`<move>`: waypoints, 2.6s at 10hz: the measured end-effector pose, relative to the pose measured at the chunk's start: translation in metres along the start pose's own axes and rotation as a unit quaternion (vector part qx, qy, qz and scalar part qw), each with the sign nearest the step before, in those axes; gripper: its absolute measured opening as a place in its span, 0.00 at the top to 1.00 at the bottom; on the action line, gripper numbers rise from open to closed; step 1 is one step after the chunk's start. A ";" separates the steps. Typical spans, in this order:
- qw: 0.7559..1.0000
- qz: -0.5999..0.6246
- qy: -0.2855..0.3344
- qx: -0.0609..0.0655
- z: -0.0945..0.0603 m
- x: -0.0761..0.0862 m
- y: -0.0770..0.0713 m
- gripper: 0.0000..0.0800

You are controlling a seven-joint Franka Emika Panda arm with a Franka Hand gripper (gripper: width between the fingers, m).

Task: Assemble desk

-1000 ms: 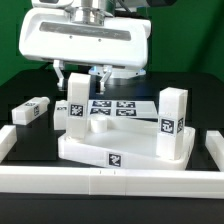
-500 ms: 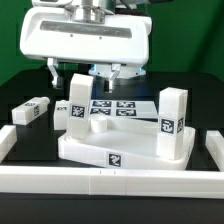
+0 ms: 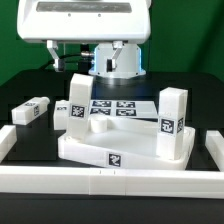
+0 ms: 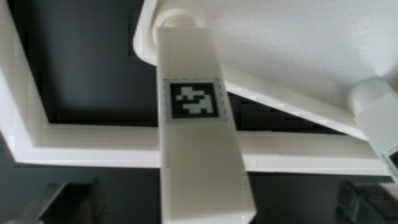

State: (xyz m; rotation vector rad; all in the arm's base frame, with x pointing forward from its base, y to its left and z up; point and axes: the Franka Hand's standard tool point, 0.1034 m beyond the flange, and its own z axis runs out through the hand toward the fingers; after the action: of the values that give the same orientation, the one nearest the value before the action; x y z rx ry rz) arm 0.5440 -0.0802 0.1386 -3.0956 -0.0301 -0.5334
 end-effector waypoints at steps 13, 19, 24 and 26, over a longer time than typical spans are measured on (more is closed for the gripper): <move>0.980 -0.075 -0.183 -0.009 0.022 0.000 0.005 0.19; 0.981 -0.079 -0.178 -0.011 0.024 0.006 0.006 0.19; 0.980 -0.080 -0.183 -0.011 0.028 0.017 0.009 0.19; 0.979 -0.084 -0.183 -0.010 0.029 0.015 0.009 0.32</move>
Offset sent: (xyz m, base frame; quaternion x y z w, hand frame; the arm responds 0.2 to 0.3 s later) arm 0.0009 -0.0222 -0.0139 -0.0379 -0.2016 -0.0277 0.9784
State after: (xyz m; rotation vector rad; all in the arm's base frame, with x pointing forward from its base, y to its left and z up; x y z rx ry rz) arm 0.5678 -0.0884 0.1162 -3.1800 -0.2888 0.0459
